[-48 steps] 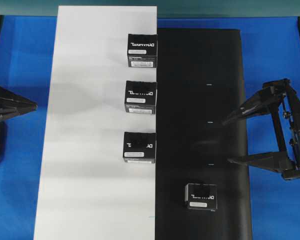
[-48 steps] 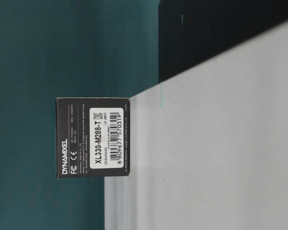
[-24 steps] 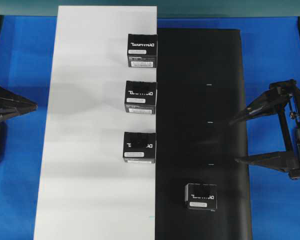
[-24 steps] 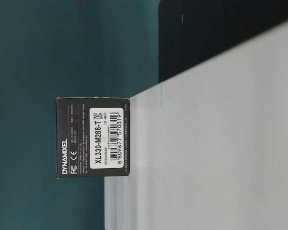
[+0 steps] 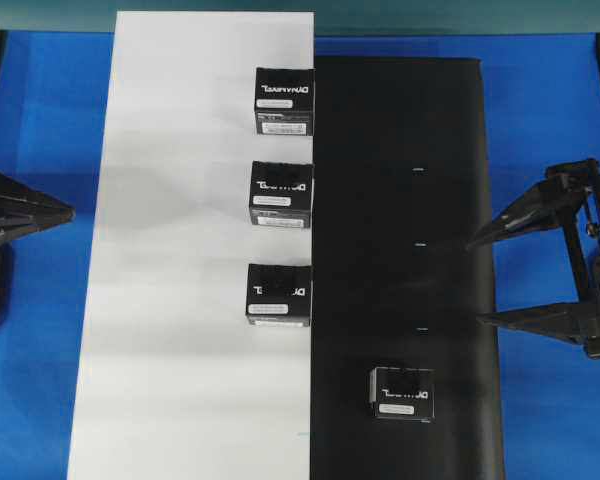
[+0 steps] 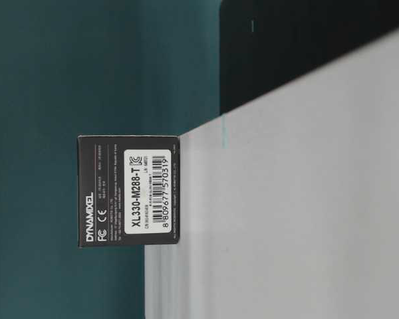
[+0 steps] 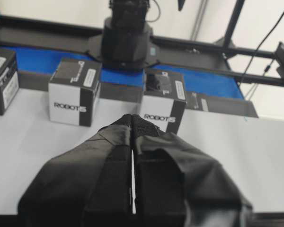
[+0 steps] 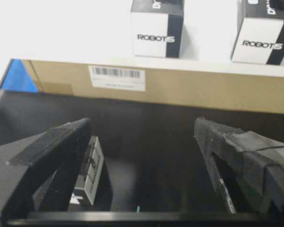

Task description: Place the box from the black base onto the white base.

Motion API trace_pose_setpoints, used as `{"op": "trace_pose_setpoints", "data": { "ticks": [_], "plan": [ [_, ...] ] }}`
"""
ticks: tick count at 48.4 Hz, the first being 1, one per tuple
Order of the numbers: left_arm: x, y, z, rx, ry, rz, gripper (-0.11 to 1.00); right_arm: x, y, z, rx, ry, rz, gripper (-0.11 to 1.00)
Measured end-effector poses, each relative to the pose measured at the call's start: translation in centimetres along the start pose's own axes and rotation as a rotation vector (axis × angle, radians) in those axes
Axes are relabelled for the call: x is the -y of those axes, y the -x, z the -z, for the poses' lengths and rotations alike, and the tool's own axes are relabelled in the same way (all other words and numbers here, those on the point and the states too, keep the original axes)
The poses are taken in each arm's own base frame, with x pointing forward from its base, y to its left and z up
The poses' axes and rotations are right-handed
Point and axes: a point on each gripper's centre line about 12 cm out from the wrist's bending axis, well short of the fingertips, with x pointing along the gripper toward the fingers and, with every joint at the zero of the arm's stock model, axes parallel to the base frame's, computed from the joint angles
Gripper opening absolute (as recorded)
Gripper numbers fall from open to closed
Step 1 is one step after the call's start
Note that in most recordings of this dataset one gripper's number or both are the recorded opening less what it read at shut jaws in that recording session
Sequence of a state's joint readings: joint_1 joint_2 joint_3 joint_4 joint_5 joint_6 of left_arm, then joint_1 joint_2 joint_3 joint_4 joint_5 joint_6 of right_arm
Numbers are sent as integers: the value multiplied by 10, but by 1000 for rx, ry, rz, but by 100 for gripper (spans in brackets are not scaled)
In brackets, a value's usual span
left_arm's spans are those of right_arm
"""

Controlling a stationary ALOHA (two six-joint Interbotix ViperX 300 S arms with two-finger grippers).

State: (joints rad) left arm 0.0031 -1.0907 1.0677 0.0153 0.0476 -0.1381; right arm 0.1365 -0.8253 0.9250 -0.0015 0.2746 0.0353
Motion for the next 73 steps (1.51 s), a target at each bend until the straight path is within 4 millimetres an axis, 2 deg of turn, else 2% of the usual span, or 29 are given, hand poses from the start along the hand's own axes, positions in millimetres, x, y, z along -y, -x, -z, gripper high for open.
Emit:
{"op": "trace_pose_setpoints", "data": {
  "ticks": [73],
  "plan": [
    [3,0,1,-3,0,15,-3,3,0,-2,16,-26,12,97]
  ]
}}
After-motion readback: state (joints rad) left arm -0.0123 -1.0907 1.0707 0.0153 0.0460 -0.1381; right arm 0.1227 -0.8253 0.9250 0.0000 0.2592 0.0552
